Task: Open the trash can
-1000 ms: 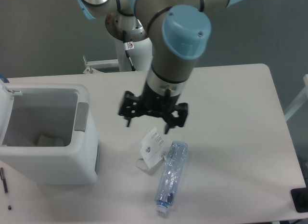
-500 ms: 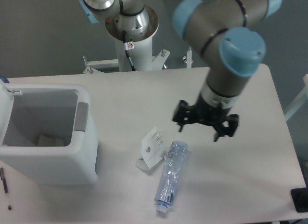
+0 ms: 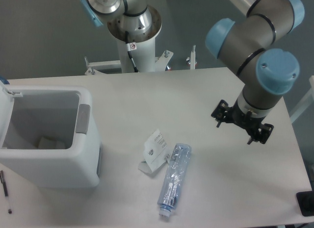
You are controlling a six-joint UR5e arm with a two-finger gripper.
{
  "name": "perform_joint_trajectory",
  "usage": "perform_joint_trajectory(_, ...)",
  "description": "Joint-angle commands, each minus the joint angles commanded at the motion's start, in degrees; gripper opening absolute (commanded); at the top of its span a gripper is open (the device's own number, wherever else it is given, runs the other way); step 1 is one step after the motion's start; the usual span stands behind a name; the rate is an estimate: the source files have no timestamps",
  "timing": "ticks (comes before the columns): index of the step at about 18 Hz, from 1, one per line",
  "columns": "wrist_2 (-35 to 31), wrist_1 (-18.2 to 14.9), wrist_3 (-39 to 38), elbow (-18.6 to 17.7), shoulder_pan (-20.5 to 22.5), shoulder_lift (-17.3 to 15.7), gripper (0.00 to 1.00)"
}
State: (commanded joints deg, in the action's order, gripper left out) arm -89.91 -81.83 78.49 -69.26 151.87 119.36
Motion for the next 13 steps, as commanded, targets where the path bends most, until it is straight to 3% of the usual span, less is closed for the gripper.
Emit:
perform_joint_trajectory(4,-6.4,-0.1,0.3,-0.4,-1.4,-0.1,1.0)
perform_joint_trajectory(13,-3.3,0.0,0.7,-0.5,-0.6,-0.7,1.0)
